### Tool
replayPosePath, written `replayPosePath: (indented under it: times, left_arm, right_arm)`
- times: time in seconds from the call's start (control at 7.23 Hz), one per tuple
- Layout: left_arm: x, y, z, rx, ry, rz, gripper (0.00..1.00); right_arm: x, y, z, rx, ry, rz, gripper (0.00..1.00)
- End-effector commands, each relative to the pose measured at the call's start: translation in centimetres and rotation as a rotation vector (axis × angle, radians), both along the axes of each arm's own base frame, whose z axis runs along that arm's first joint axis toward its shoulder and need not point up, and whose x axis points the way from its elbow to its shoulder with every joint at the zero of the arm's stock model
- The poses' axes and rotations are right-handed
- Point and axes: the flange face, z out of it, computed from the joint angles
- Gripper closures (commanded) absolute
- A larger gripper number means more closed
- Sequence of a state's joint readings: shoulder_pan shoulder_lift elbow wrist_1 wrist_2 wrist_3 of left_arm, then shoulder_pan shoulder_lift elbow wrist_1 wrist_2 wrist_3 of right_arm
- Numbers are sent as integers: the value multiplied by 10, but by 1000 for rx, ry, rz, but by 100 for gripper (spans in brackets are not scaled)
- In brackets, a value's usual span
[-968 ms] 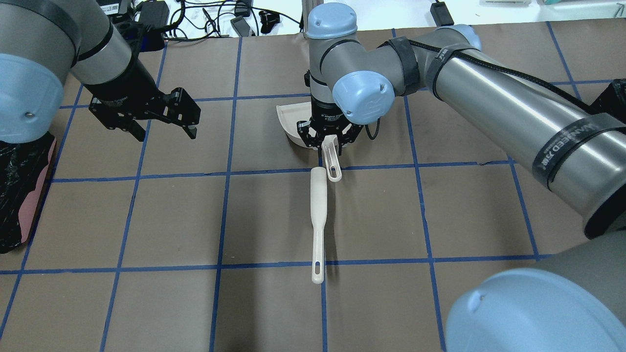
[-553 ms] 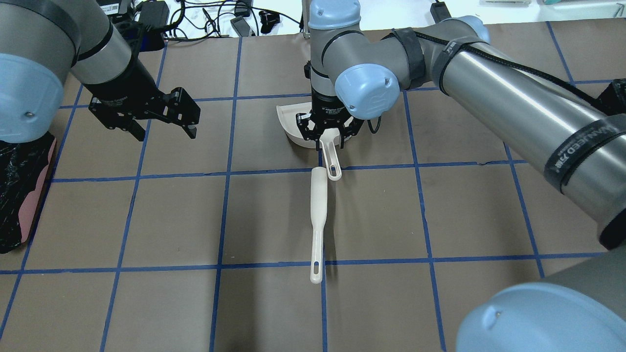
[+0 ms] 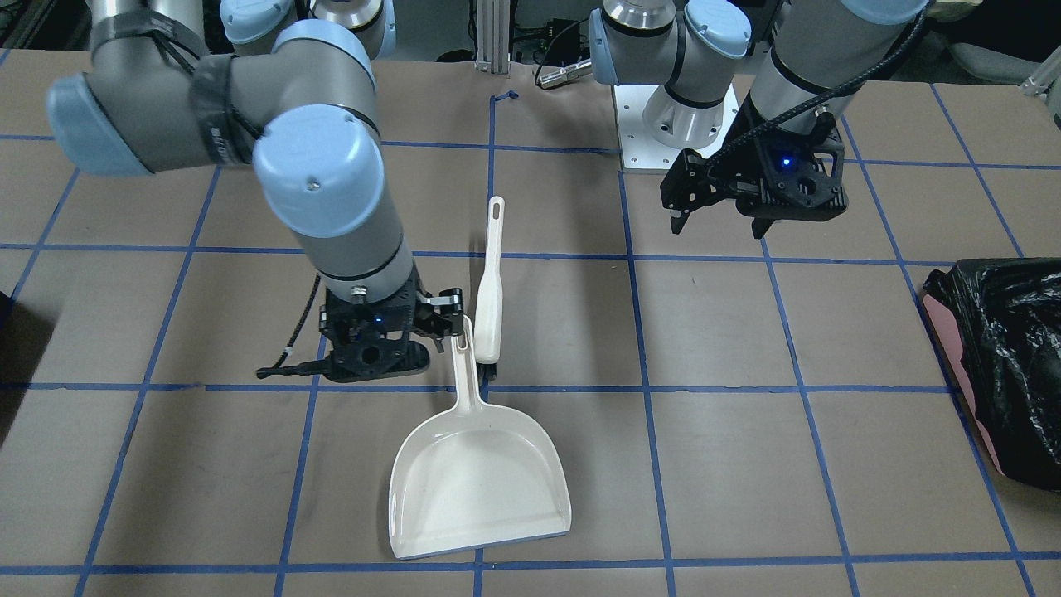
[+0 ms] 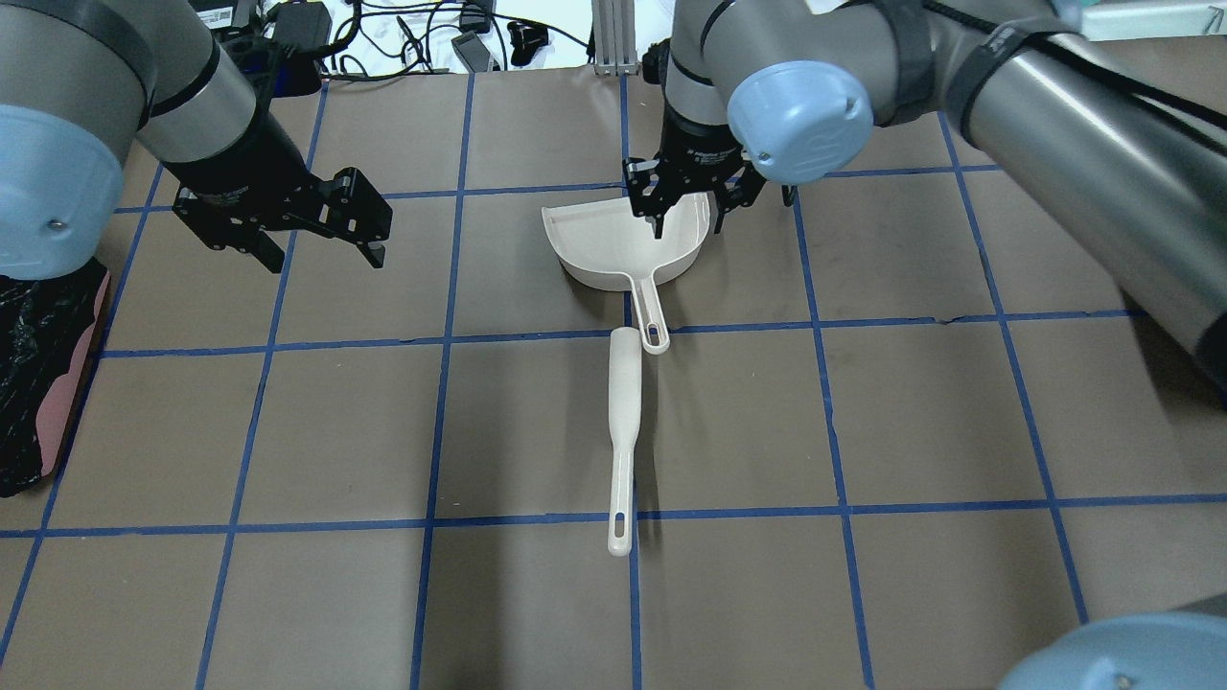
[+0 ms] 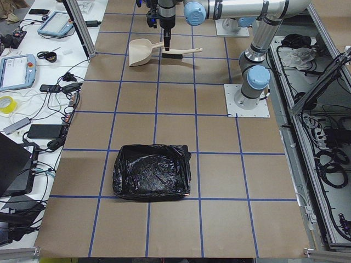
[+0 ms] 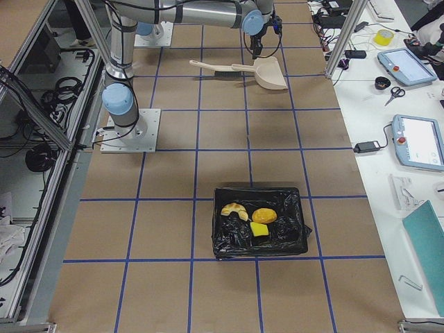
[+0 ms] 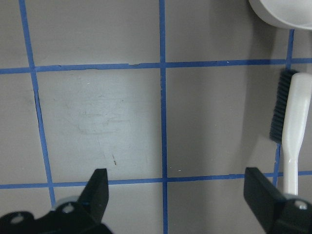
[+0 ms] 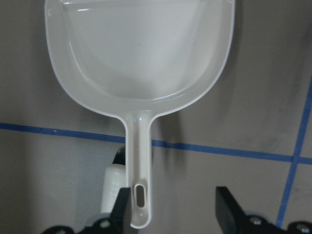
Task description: Sweep and dump trash in nearest bin
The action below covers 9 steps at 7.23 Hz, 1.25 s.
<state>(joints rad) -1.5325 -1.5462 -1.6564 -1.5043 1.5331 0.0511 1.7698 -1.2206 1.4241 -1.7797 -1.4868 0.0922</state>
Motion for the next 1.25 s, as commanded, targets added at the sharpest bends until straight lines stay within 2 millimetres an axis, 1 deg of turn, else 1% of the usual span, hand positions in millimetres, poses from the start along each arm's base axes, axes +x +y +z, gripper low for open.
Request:
replayPosePath:
  times: [0.0,0.14,0.28,0.42,0.55,0.69,0.83,1.11]
  left_arm:
    - [-1,-2,5,-21,6,-1,0]
    - [2,-4,7,-36,1,2,0]
    - [9,-7,10,-45,3,17,0]
    - [18,-8,12,-50,4,37,0]
    - [20,-8,12,-50,-4,39,0]
    - [20,-7,9,-44,-2,39,0]
    - [20,-7,9,-44,-2,39,0]
    - [19,-7,8,-44,-2,36,0]
  right_arm:
    - [-83,-3,48,-39,-5,-6,18]
    - [-113,3,64,-31,11,-8,12]
    - [-127,14,80,-36,92,5,2]
    - [-130,30,92,-14,118,8,0]
    - [-131,38,97,-1,119,9,0]
    - [-131,41,96,8,116,9,0]
    - [-129,48,99,25,108,9,0]
    - [-130,64,116,7,109,6,0]
